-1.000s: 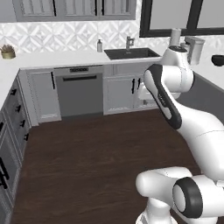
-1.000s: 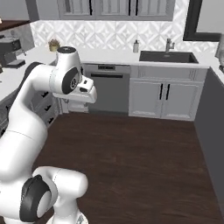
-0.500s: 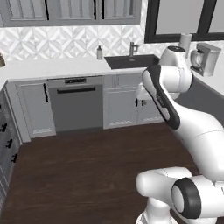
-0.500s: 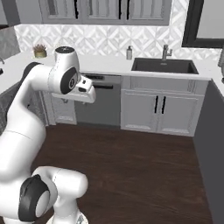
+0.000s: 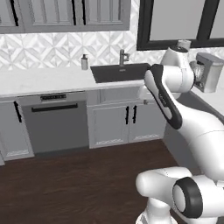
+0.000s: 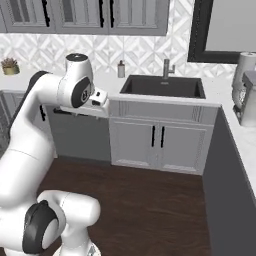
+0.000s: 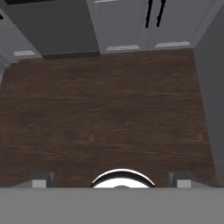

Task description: Navigate to the sink.

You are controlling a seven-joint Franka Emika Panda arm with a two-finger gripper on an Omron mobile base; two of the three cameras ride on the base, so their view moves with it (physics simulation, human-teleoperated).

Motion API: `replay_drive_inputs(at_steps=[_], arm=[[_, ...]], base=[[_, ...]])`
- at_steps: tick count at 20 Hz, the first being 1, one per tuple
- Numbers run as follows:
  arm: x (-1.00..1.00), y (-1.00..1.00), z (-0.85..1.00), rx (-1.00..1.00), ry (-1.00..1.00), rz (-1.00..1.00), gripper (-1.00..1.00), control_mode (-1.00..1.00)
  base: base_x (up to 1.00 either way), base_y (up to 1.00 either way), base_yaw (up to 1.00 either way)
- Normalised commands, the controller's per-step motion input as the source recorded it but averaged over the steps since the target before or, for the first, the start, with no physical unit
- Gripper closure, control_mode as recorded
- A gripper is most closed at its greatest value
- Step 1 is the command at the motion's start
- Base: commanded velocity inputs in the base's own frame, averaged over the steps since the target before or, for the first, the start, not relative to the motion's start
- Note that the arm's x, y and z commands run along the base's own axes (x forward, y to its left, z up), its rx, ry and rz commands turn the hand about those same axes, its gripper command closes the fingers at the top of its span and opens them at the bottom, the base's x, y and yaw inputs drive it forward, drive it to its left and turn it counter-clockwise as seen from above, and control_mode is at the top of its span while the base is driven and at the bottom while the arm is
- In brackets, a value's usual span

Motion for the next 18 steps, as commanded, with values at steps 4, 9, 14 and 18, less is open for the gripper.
replay_drive_inputs(at_steps=[4, 9, 14, 18], arm=[[0.0, 0.0, 0.0, 0.0, 0.0, 0.0, -1.0, 1.0], [0.0, 0.0, 0.0, 0.0, 0.0, 0.0, -1.0, 1.0], [0.0, 0.0, 0.0, 0.0, 0.0, 0.0, -1.0, 1.0], [0.0, 0.0, 0.0, 0.0, 0.0, 0.0, -1.0, 1.0]], base=[[0.82, 0.0, 0.0], [1.0, -0.23, 0.0], [0.96, -0.73, 0.0], [0.86, -0.76, 0.0]])
